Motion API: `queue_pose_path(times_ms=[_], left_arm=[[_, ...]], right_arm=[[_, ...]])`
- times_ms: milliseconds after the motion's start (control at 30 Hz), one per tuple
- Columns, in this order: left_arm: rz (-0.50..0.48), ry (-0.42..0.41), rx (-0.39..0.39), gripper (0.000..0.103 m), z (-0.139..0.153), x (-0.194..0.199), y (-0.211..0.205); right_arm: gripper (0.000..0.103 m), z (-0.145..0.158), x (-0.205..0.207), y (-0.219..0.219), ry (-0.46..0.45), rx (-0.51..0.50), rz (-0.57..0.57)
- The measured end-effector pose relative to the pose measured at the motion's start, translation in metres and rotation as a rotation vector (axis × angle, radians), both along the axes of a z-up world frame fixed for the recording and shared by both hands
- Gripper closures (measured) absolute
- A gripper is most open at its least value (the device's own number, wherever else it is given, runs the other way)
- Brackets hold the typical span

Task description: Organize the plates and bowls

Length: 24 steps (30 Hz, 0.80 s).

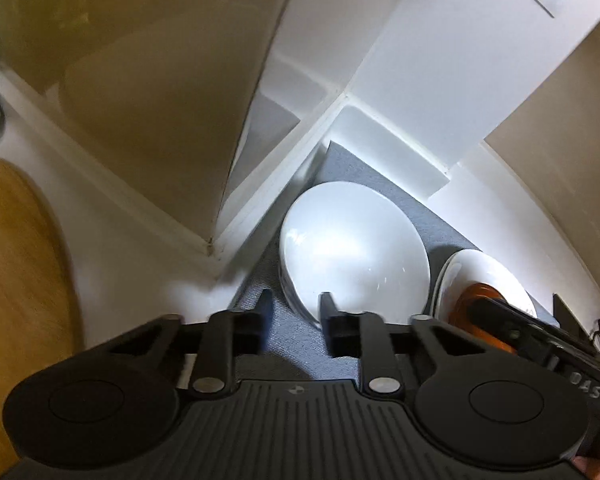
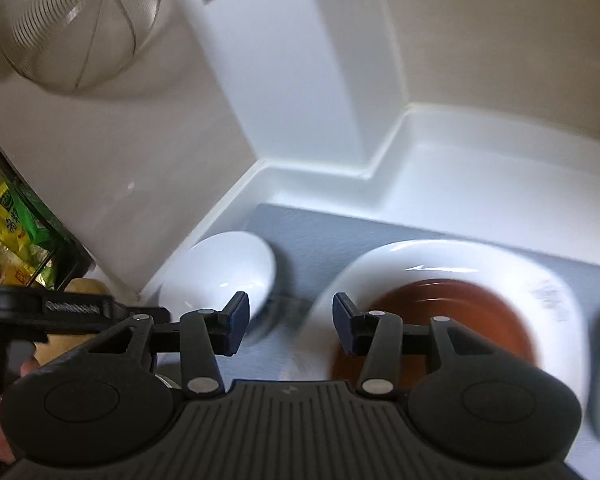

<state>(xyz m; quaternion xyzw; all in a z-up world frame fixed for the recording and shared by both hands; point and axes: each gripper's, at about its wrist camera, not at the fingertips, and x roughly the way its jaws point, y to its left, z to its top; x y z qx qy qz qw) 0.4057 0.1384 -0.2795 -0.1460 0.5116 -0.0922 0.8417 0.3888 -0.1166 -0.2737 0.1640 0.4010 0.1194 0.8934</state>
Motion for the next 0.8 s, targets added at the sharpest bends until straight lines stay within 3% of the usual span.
queue_pose_path(times_ms=[133,233,267,300,400,500,600,800], left_arm=[[0.007,0.014,-0.042,0.086,-0.006,-0.002,0.004],[0.004,0.02,-0.057,0.088,-0.006,-0.002,0.009],[0.0,0.024,-0.064,0.089,-0.006,-0.004,0.011],[0.0,0.031,-0.066,0.089,-0.005,-0.006,0.012],[-0.021,0.048,-0.046,0.088,-0.003,-0.015,0.012],[-0.028,0.072,-0.08,0.087,-0.004,-0.029,0.018],[0.027,0.094,-0.156,0.088,-0.01,-0.031,0.032],[0.14,0.142,-0.23,0.088,-0.024,-0.014,0.045]], right_arm=[[0.055,-0.008,0.012,0.02,0.022,-0.053,0.034],[0.073,-0.015,0.017,0.025,0.056,-0.024,0.029],[0.085,-0.016,0.016,0.025,0.056,-0.009,0.041],[0.09,-0.014,0.015,0.028,0.048,-0.028,0.056],[0.091,-0.008,0.008,0.039,0.055,-0.088,0.081],[0.092,-0.004,-0.002,0.04,0.071,-0.094,0.083],[0.091,-0.007,-0.007,0.038,0.084,-0.081,0.083],[0.088,-0.013,0.003,0.044,0.093,-0.113,0.086]])
